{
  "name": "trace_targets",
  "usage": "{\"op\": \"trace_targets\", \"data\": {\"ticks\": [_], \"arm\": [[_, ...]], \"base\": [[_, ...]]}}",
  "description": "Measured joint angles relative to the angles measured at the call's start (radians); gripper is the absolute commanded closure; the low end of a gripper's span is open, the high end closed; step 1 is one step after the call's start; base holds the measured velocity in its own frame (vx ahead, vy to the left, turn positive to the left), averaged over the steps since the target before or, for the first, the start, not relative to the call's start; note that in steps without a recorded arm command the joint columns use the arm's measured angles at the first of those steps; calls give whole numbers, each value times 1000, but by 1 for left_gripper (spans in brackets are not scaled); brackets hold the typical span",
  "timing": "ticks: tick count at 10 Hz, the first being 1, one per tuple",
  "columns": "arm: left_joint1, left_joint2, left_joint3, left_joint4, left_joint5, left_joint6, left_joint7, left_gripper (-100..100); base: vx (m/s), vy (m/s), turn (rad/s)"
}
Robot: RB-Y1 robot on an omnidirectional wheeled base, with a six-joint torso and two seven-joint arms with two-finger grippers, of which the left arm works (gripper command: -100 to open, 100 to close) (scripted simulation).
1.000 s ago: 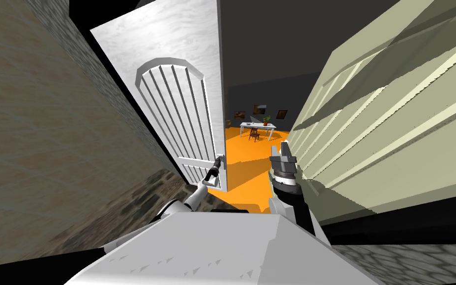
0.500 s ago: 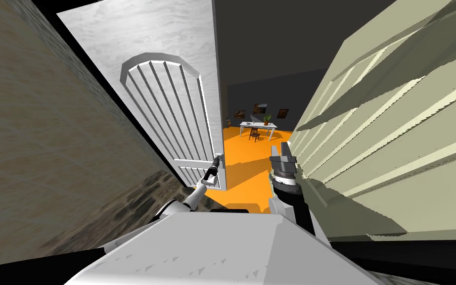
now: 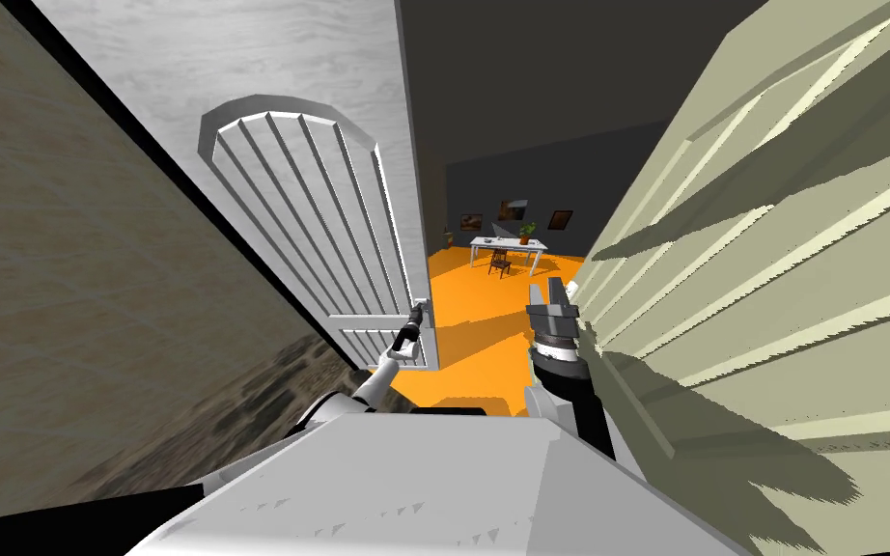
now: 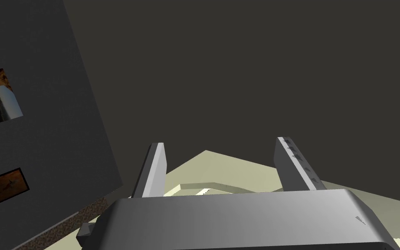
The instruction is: Push the door open
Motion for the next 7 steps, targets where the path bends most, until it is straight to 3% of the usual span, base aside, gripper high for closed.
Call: {"op": "trace_targets", "data": {"ticks": [1,4,6,7], "arm": [[0,6,7,1,2,0,1,100],[-37,10,28,74,6,-34,9,100],[-13,15,50,35,9,-16,-4,100],[-13,19,62,41,11,-19,-5,100]], "base": [[53,-24,17],[106,-91,55],[136,-147,84],[166,-139,94]]}}
